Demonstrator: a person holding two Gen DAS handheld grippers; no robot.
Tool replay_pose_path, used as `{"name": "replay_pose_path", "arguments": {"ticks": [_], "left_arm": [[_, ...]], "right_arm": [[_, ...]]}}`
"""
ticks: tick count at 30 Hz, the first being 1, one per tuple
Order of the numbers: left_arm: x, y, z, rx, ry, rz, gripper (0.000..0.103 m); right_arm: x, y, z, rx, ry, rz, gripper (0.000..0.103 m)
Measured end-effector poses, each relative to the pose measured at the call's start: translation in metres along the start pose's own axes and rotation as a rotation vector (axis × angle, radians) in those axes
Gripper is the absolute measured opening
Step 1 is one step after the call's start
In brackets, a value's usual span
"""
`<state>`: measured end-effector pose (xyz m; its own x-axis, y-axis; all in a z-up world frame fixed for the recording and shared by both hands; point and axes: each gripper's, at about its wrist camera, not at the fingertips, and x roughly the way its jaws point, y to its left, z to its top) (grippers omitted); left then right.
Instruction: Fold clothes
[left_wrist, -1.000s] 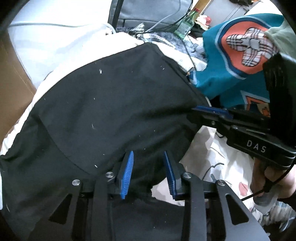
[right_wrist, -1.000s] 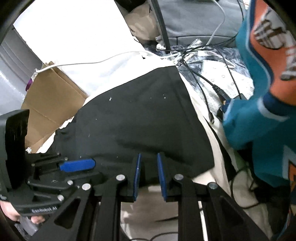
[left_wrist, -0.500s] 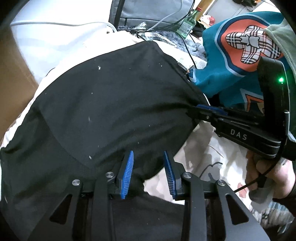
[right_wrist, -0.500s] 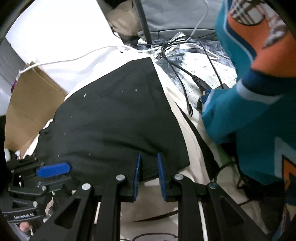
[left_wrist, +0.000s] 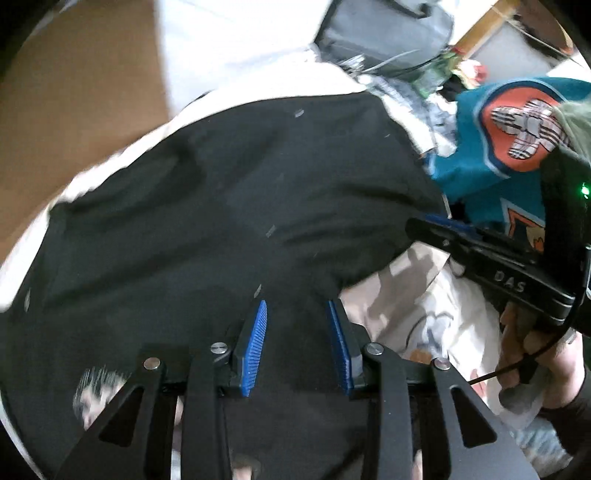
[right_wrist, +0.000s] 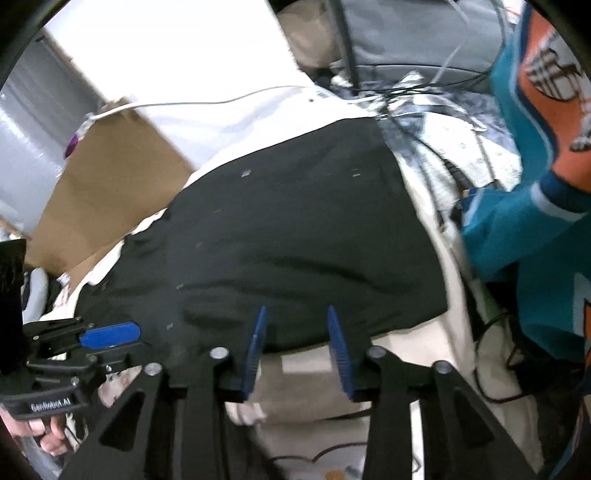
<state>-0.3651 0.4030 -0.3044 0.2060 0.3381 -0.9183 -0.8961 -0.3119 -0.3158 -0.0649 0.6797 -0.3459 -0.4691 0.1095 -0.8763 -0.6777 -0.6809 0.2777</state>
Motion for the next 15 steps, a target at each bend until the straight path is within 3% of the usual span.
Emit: {"name": "replay_pose_path", "arguments": {"ticks": [5,7,13,14,15], "left_arm": [[-0.036,0.023,-0.023,-0.114,0.053,0.065,0.034],[-0.05,0.026,-0.033,-0.142,0.073,0.094,0.034],[-0.093,0.05,-0.067,-0.27,0.151,0.182,0.035],[-0.101,0.054,-0.072,-0.288,0.154,0.194,0.038],[-0.111,0.057,-0.076,-0.312,0.154,0.213,0.052]], "right_arm": [[-0.012,0.004,-0.009,0.025,0.122,0.048,0.036],[-0.02,0.005,-0.013,0.033,0.151,0.05,0.047],[-0.036,0.005,-0.023,0.055,0.244,0.047,0.053],[-0.04,0.007,-0.023,0.051,0.25,0.047,0.054],[-0.045,0.009,-0.022,0.045,0.256,0.046,0.055]]}}
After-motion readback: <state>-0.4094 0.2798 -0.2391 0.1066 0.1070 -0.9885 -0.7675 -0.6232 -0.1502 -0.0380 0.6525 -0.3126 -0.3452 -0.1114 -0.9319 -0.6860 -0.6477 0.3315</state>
